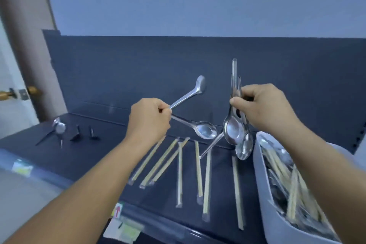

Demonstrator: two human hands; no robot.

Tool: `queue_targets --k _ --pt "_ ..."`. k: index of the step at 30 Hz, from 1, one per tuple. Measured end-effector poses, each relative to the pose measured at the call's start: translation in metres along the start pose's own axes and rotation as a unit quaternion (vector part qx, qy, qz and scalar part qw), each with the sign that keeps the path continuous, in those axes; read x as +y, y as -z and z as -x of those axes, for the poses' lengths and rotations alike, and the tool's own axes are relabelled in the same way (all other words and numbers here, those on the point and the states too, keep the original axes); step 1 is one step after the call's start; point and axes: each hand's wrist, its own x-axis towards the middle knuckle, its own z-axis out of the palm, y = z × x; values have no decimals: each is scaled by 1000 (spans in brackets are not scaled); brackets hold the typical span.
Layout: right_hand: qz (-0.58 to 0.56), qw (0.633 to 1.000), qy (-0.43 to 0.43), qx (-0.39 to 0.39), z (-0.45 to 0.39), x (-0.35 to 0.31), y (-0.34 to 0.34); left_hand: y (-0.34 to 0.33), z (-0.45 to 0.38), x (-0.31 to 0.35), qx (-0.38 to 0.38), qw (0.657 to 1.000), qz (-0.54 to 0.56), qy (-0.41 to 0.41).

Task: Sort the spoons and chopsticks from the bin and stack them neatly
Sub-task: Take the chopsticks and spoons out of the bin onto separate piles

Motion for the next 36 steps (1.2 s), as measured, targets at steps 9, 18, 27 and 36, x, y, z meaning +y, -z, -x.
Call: queue_targets --k 9,18,27,36 --pt "-64 994 -12 -85 1 -150 -168 143 -29 -152 18 996 -29 77" --pt "-32 990 -22 -139 -14 -231 -275 214 -57 -260 25 989 -45 137" --pt "43 976 -54 -208 -62 -233 -384 219 -115 -335 -20 982 -68 173" --pt "82 948 -88 -295 -111 -217 -469 199 -176 -394 -138 960 -190 151"
